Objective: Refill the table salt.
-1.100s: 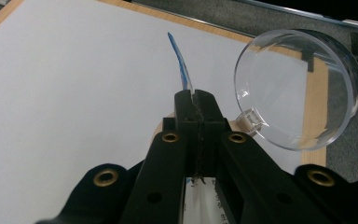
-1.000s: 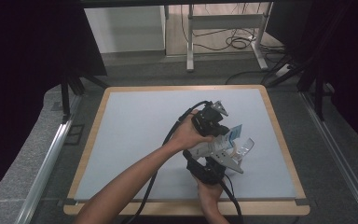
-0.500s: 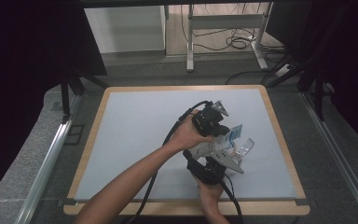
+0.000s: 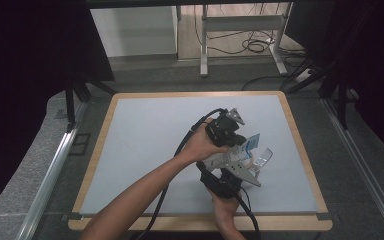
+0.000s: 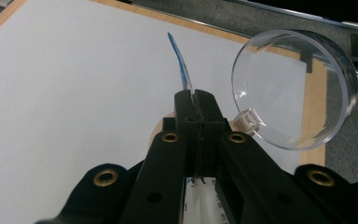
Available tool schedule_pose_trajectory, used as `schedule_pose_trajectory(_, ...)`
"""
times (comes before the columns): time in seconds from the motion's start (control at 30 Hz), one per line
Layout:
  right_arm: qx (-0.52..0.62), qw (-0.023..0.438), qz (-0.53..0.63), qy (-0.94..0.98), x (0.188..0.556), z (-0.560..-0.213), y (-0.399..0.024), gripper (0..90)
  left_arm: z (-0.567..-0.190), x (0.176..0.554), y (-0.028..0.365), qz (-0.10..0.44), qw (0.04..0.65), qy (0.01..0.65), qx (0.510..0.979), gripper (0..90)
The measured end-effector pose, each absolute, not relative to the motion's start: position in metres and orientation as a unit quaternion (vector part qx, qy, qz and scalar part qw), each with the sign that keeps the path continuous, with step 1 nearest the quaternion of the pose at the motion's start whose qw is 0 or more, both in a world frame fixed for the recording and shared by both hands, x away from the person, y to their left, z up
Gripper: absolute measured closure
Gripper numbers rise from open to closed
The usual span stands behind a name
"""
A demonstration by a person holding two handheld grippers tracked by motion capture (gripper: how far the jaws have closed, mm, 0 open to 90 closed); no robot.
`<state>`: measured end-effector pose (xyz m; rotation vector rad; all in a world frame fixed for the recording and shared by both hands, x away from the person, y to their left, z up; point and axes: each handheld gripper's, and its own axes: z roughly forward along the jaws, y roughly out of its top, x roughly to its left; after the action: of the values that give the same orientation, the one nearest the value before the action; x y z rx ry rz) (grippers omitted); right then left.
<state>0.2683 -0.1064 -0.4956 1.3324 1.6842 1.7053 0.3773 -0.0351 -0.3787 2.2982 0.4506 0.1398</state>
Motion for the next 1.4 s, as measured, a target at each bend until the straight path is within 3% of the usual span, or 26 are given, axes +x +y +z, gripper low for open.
schedule_pose_trajectory(1.4,0.469,0.243,0.59,0.611,0.2683,-0.4954,-0.1031,44.7,-0.3787,0.3787,-0.0409,0.056,0.372,0.18,0.909,90.0)
